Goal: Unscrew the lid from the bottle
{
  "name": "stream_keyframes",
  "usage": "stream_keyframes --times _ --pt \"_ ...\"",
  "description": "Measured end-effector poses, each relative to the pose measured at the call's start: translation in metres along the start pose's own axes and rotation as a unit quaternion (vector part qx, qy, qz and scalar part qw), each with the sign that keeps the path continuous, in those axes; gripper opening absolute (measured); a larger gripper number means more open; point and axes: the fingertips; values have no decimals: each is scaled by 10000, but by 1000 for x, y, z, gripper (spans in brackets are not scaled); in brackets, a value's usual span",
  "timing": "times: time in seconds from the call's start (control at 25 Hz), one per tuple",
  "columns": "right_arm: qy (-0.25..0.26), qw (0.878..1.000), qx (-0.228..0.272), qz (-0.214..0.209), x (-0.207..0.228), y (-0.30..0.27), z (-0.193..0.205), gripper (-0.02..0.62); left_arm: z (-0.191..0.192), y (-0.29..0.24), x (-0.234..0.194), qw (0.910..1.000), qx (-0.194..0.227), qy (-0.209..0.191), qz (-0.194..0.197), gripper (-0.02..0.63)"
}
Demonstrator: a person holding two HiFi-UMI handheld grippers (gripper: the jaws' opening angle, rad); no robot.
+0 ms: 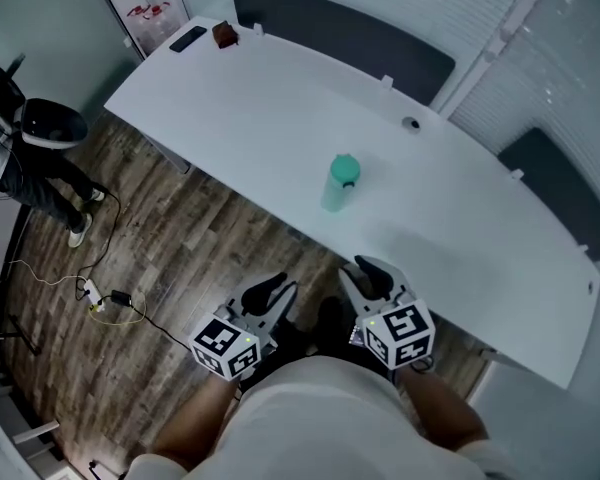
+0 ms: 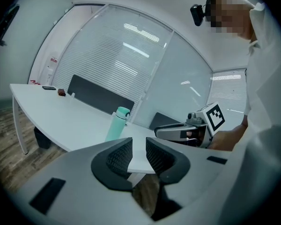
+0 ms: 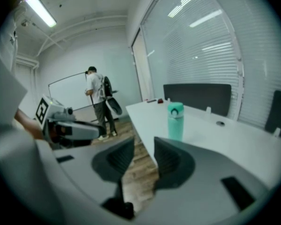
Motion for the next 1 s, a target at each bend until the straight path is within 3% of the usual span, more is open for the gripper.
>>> stream_keyframes --times 0.52,1.0 --pt "90 9994 165 281 42 -28 -24 126 -12 -73 -20 9984 -136 -525 160 107" --pt "183 9991 70 387 69 -63 -36 137 -13 -126 -53 9948 -239 -985 -121 183"
Point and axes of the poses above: the fingertips, and each gripper's own axes: y backward along the fingers, x to its right, z out of its underside, and after that the axes turned 4 degrees about x, right-handed
